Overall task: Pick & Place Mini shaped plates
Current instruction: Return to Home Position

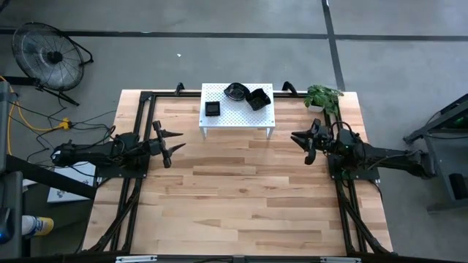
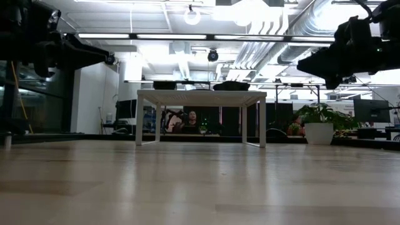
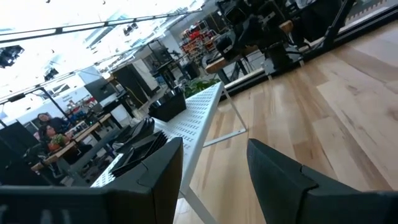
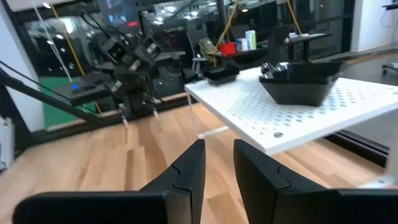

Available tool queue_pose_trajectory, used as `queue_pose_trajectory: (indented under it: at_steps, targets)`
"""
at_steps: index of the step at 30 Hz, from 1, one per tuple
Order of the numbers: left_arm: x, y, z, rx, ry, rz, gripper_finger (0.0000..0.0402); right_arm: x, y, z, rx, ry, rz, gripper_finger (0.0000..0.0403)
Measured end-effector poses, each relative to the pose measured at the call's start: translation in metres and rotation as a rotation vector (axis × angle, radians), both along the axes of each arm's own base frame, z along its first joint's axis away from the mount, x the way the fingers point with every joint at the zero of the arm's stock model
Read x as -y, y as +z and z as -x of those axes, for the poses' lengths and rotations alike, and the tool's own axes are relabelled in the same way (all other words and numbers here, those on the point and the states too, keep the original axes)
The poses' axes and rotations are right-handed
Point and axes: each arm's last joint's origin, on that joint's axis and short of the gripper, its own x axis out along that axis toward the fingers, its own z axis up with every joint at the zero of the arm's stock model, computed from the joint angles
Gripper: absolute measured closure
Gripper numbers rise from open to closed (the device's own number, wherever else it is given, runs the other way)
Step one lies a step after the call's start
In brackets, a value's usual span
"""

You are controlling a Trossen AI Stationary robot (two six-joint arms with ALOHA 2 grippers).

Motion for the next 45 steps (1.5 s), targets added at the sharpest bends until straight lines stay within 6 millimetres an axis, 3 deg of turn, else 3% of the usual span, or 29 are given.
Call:
queue_pose_trajectory:
  at_steps: [9, 45]
  targets:
    - [0.000, 0.000, 0.000, -0.004, -0.014, -0.013, 0.0227, -0.001, -0.011, 0.007, -0.107, -0.006, -0.011, 0.0324]
    - [0.001, 0.000, 0.000, -0.015, -0.021, -0.049, 0.0227, -0.002, -0.011, 0.006, -0.096, 0.009, -0.057, 0.0324]
